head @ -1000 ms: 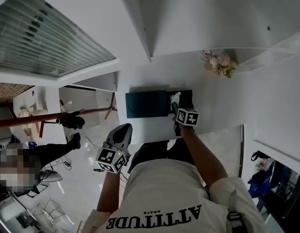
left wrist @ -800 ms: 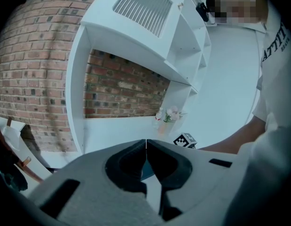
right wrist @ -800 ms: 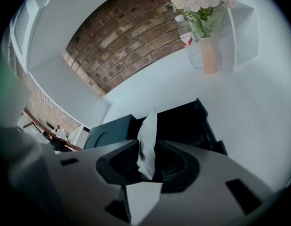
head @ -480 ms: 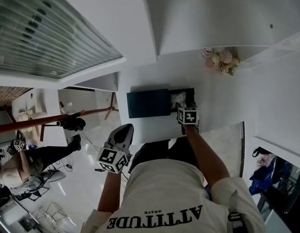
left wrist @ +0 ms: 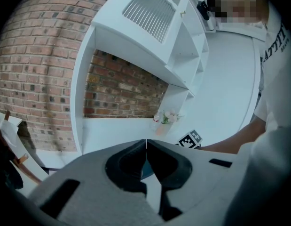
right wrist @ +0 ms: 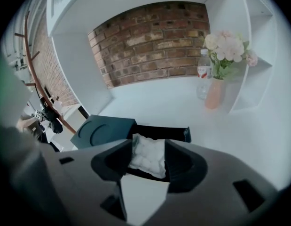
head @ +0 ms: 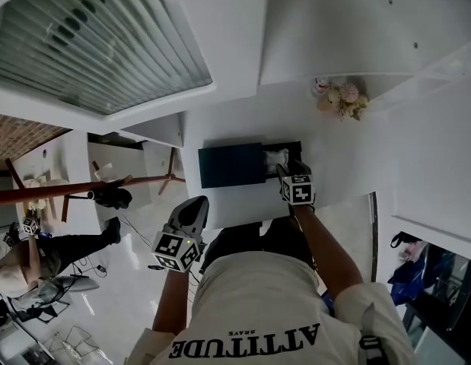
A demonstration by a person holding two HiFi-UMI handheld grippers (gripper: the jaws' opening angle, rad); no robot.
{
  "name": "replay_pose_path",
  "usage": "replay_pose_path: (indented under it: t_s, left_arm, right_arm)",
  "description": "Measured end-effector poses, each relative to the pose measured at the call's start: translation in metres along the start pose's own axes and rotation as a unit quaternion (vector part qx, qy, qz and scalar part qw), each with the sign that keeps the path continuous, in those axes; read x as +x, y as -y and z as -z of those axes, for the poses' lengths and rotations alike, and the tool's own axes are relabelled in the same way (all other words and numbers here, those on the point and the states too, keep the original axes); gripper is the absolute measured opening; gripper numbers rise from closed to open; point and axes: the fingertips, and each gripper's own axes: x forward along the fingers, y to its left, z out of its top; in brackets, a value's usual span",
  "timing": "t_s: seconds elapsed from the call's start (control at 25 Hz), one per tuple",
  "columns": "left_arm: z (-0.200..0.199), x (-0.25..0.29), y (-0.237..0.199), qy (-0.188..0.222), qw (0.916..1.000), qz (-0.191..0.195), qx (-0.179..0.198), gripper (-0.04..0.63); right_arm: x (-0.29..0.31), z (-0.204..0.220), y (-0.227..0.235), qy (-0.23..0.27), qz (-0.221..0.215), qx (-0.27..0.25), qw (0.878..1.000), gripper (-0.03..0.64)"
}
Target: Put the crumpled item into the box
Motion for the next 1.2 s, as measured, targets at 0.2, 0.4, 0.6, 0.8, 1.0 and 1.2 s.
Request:
replay_pose_path:
  t_s: [0.2,0.4,0.6,0.8,1.0,1.2]
  left_arm:
    - [0.006,-0.006,-0.001,0.009,0.9999,0.013,-0.003,0.029]
    - [0.014,-0.005,0.001,0.013,0.9994,0.031,-0.005,0.029]
    - [0.022,-0.005,0.012,0.013,0.9987,0.048,0.001,0.029]
    - [0.029,-0.001,0.023,0.021,0.9990,0.039,0.002,0.029]
    - [0.043,-0.009,0.039,0.030,0.9994,0.016,-0.010,0.029]
    - [0.054,-0.018,0.065,0.035,0.9993,-0.007,-0.011,0.029]
  right_arm:
    - [-0.030,-0.012,-0.010,0.030,-0.006,-0.002,1.000,0.191]
    - [-0.061,-0.019,-0.017,0.057,-0.004,0.000,0.998,0.137]
    - [-0.094,-0.018,-0.026,0.080,-0.008,-0.001,0.997,0.082]
    - [-0.116,-0.014,-0.027,0.091,-0.030,0.000,0.995,0.058]
    - [-0.139,-0.004,-0.024,0.112,-0.051,-0.011,0.992,0.043]
    - [-0.170,0.007,-0.018,0.130,-0.075,-0.024,0.988,0.035]
